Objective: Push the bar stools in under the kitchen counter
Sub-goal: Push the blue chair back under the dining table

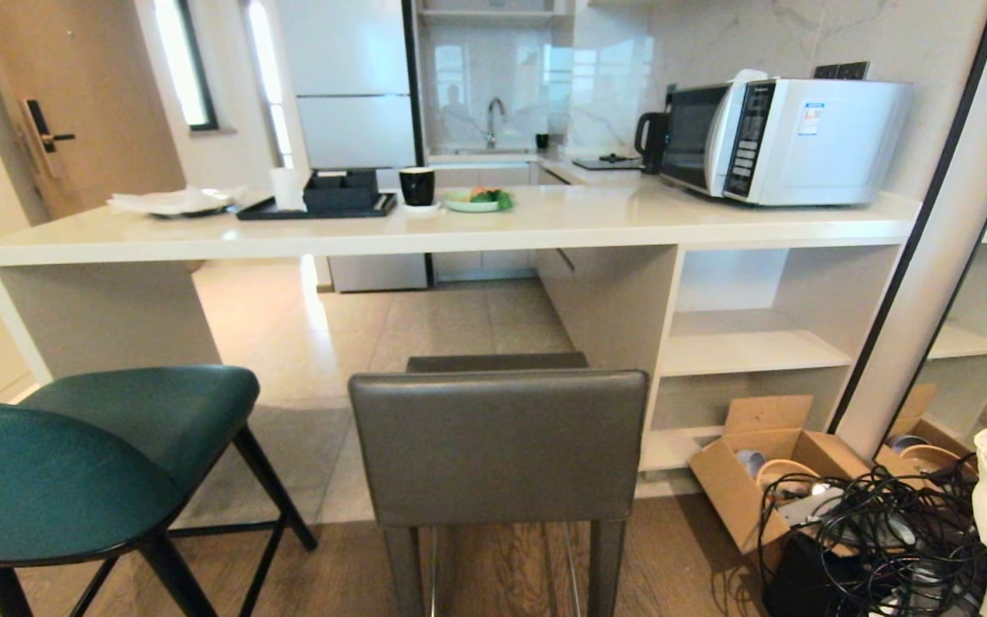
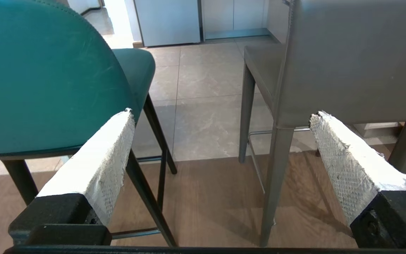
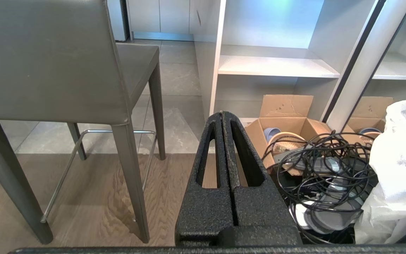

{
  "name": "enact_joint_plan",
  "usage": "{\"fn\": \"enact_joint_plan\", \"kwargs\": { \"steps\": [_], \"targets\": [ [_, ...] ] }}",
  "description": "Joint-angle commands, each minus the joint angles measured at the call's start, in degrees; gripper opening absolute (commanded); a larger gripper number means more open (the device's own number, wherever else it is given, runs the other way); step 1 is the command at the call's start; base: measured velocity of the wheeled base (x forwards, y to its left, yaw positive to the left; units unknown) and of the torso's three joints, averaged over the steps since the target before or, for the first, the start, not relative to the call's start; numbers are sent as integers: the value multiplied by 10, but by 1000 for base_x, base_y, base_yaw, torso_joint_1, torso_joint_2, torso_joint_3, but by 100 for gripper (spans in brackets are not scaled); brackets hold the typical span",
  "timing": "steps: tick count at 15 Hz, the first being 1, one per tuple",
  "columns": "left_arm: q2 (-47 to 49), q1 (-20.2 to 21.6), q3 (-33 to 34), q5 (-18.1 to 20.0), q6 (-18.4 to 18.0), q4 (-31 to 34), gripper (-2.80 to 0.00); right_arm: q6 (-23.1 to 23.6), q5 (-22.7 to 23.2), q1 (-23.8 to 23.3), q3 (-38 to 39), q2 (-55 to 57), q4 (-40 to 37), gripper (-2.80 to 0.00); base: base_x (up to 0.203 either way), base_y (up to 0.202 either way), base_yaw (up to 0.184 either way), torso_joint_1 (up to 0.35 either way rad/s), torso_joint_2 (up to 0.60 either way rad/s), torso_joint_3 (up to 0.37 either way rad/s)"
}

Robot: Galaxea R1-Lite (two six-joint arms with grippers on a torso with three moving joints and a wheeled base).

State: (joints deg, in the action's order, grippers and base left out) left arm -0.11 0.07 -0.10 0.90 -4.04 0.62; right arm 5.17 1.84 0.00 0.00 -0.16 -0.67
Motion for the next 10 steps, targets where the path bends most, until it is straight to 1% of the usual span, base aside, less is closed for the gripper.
{"fn": "enact_joint_plan", "kwargs": {
  "steps": [1,3,5,7,9,10],
  "targets": [
    [0,0,0,-3,10,0,0,0,1,-1,0,2,0,-280,0,0,0,0,0,0],
    [1,0,0,-3,11,0,0,1,1,-1,0,2,0,-280,0,0,0,0,0,0],
    [0,1,0,0,-3,0,0,0,0,0,0,2,0,-280,0,0,0,0,0,0],
    [1,1,0,-2,-6,0,0,2,1,-1,0,2,0,-280,0,0,0,0,0,0],
    [0,0,0,-4,6,-1,0,1,1,0,0,2,0,-280,0,0,0,0,0,0],
    [1,0,0,-8,25,-2,0,0,0,0,0,2,0,-280,0,0,0,0,0,0]
  ]
}}
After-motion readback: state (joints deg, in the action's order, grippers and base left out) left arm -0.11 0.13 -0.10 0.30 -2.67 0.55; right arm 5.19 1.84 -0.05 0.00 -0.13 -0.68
